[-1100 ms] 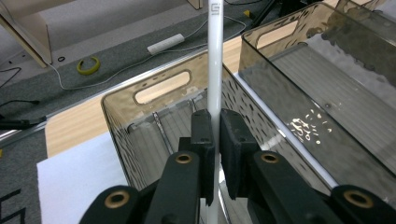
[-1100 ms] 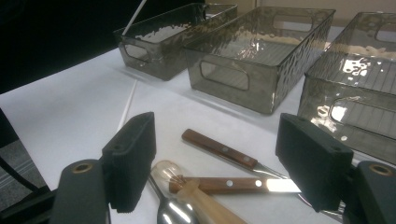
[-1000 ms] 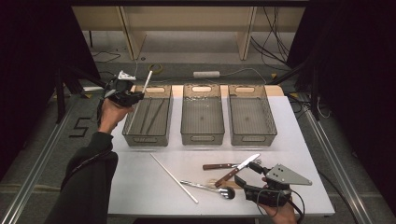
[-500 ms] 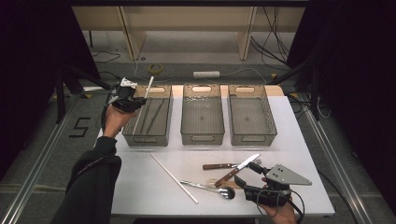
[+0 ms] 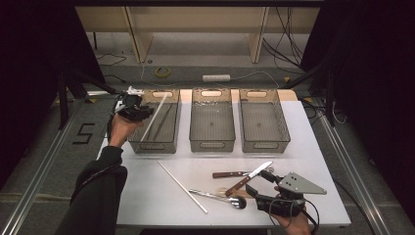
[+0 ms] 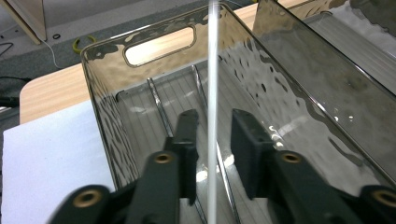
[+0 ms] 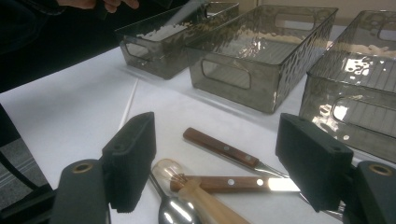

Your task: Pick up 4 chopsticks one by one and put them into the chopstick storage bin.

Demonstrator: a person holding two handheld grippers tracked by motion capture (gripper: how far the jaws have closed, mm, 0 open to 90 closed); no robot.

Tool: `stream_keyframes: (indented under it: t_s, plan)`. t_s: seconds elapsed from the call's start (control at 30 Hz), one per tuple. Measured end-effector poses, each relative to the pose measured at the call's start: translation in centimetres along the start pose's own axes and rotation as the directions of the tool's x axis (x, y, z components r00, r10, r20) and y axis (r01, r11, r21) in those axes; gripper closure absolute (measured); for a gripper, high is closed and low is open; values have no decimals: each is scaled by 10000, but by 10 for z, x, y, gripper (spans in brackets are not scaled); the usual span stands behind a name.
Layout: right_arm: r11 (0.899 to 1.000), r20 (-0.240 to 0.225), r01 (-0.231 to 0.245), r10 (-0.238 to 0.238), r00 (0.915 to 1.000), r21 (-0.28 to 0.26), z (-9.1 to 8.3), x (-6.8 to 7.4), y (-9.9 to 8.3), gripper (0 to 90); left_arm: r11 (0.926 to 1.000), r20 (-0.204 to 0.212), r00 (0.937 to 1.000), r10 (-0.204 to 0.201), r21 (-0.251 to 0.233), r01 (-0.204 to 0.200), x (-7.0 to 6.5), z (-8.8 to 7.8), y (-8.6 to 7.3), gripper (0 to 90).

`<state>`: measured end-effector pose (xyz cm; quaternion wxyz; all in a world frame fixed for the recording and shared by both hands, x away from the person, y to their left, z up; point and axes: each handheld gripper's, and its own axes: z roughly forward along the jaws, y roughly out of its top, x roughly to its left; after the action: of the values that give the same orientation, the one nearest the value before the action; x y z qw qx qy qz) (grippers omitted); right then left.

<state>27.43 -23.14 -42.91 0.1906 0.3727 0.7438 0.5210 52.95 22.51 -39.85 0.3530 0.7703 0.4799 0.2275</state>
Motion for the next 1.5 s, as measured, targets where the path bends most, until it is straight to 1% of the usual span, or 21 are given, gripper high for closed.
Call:
stream_keyframes:
  t_s: [0.07, 0.2, 0.27, 0.37, 0.47, 0.5, 0.53, 0.57, 0.6, 0.63, 0.7, 0.73, 0.87, 0.93, 1.0, 1.03, 1.07, 1.2, 1.3, 1.4, 1.5]
  plan:
    - [10000, -8, 7, -7, 10000, 17, 0, 0, 0, 299, 9998, 233, 9997, 118, 171, -122, -2, -3, 1, 628]
    - [10000, -5, -2, 2, 10000, 18, 0, 0, 0, 299, 9975, 714, 9954, 645, 236, -663, -12, -14, 0, 547]
    - [10000, 9, -11, 11, 10000, 20, 0, 0, 0, 299, 9944, 1091, 9890, 1002, 233, -1033, -20, -20, -2, 508]
    - [10000, 11, 2, -2, 10000, 28, 0, 0, 0, 299, 9843, 1376, 9764, 1667, 347, -1729, -35, -28, -6, 456]
    - [10000, 9, 24, -24, 10000, 31, 0, 0, 0, 299, 9762, 1621, 9646, 2081, 267, -2151, -47, -35, -13, 425]
    - [10000, 17, 34, -34, 10000, 30, 0, 0, 0, 299, 9759, 1740, 9620, 2106, 201, -2172, -51, -38, -16, 415]
    - [10000, 21, 38, -38, 10000, 3, 0, 0, 0, 299, 9739, 1912, 9564, 2208, 95, -2267, -55, -39, -19, 407]
    - [10000, 11, 40, -40, 10000, 31, 0, 0, 0, 299, 9687, 2126, 9480, 2367, 238, -2472, -59, -40, -22, 405]
    - [10000, 8, 42, -42, 10000, 21, 0, 0, 0, 299, 9566, 2141, 9382, 2721, 458, -2879, -64, -41, -24, 394]
    - [10000, 19, 59, -59, 10000, 3, 0, 0, 0, 299, 9527, 2109, 9357, 2828, 513, -2995, -68, -42, -26, 385]
    - [9999, 13, 112, -112, 9999, -3, -1, 1, 1, 299, 9442, 2423, 9219, 3022, 566, -3244, -76, -45, -30, 373]
    - [9999, 17, 162, -162, 9999, -1, -2, 1, 1, 299, 9380, 2461, 9156, 3179, 589, -3415, -80, -46, -33, 368]
    - [9999, -20, 140, -141, 9999, -19, -1, 1, 2, 299, 8961, 2881, 8717, 3964, 852, -4357, -97, -50, -40, 352]
    - [9999, -22, 171, -171, 9999, 10, -2, 1, 2, 299, 8866, 3003, 8606, 4113, 873, -4542, -103, -52, -40, 339]
    - [9998, -46, 176, -176, 9998, 36, -2, 1, 1, 299, 8734, 2971, 8489, 4372, 850, -4796, -107, -54, -39, 336]
    - [9998, -35, 182, -182, 9998, 67, -2, 1, 1, 299, 8721, 2960, 8485, 4387, 876, -4814, -108, -54, -39, 333]
    - [9998, -27, 181, -181, 9998, 37, -1, 1, 1, 299, 8707, 3028, 8458, 4393, 885, -4839, -108, -55, -40, 329]
    - [9999, -25, 155, -155, 9999, 49, -1, 1, 1, 299, 8547, 3307, 8255, 4573, 931, -5108, -112, -57, -42, 318]
    - [9999, -23, 155, -154, 9999, 42, -1, 1, 1, 299, 8401, 3538, 8052, 4759, 881, -5353, -117, -59, -44, 303]
    - [9999, -26, 153, -153, 9999, 11, 0, 2, 1, 298, 8139, 3718, 7783, 5061, 929, -5736, -124, -60, -47, 296]
    - [9999, -25, 171, -171, 9999, 29, -1, 2, 1, 298, 7977, 3892, 7592, 5217, 932, -5959, -130, -60, -49, 287]
